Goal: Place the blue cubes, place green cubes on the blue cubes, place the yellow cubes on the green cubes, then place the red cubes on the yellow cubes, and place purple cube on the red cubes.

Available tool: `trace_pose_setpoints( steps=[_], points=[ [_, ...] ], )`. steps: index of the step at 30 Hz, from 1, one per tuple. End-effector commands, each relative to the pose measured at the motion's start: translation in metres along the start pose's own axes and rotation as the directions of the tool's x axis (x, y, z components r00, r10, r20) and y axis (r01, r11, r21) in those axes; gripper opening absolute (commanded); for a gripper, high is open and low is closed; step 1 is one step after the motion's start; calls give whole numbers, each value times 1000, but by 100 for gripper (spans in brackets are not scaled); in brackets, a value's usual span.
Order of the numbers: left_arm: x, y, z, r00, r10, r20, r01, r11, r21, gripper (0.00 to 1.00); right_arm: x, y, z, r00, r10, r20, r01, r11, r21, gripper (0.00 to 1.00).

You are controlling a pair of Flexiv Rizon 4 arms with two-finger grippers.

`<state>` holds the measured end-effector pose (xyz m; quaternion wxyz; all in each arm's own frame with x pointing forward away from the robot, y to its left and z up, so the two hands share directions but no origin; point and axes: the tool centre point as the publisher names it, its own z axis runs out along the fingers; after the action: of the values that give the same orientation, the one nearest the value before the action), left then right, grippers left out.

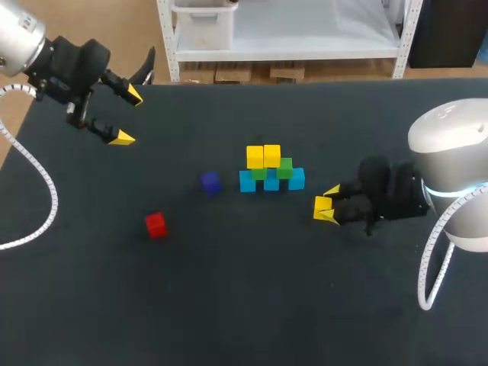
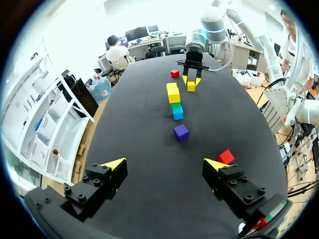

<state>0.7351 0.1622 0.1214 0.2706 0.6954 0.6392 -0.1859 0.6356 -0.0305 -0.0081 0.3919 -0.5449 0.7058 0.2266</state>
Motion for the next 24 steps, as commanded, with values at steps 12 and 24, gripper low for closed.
trace_pose_setpoints(
  steps=[12, 24],
  points=[
    [1, -1, 0, 1000, 3, 2, -3, 1000, -2, 100, -11, -3, -14, 995, 46, 90, -40, 997, -65, 0],
    [1, -1, 0, 1000, 3, 2, -3, 1000, -2, 100, -51, -30, -32, 995, -20, 98, 36, 985, -170, 0]
  ],
)
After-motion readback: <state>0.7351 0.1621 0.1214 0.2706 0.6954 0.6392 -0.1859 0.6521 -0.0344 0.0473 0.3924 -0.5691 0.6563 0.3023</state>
